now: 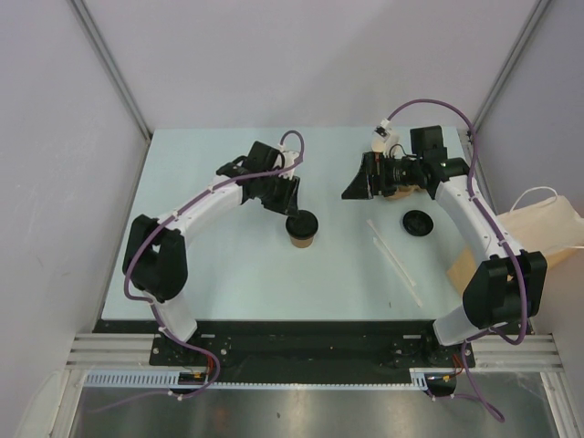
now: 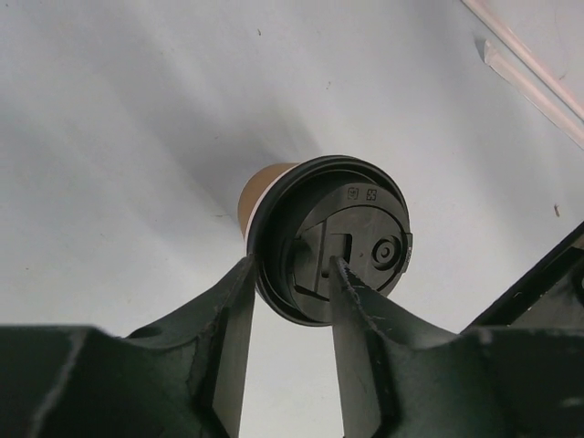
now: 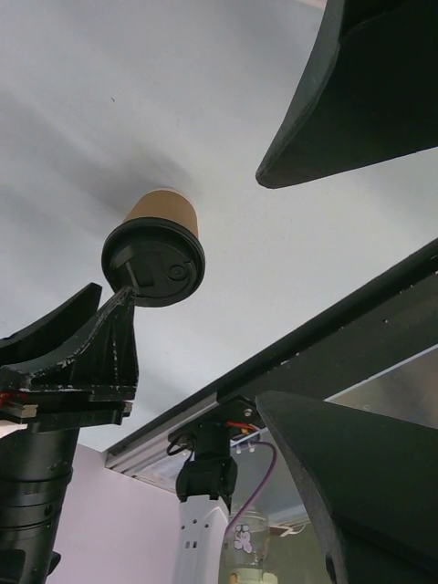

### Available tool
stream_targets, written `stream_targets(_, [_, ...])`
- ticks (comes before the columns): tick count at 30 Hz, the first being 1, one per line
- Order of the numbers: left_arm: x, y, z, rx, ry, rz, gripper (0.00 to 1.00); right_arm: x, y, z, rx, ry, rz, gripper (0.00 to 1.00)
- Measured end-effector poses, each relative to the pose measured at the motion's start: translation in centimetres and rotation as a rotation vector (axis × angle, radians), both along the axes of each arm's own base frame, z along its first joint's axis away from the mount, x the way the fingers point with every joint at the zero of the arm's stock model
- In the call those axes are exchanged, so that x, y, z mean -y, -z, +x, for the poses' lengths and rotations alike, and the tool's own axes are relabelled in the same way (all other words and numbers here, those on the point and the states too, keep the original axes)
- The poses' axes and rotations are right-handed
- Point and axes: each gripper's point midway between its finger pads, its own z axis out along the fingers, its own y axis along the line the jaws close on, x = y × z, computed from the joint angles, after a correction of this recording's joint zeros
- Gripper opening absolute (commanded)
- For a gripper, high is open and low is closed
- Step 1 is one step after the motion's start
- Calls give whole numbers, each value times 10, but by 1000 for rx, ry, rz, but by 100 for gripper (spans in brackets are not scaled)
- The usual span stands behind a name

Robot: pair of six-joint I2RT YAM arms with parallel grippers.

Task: Pack the takeout coffee

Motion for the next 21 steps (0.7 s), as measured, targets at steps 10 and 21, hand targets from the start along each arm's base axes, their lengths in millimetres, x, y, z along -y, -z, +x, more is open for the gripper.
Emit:
stream_targets(10, [-11,-46,4,107,-20,-77,51,-3,-3,-2,5,-19,18,95])
stream_targets(21, [-7,-106,-60,238,100,-452,16,-63,13,-31,-106,-205,80,49])
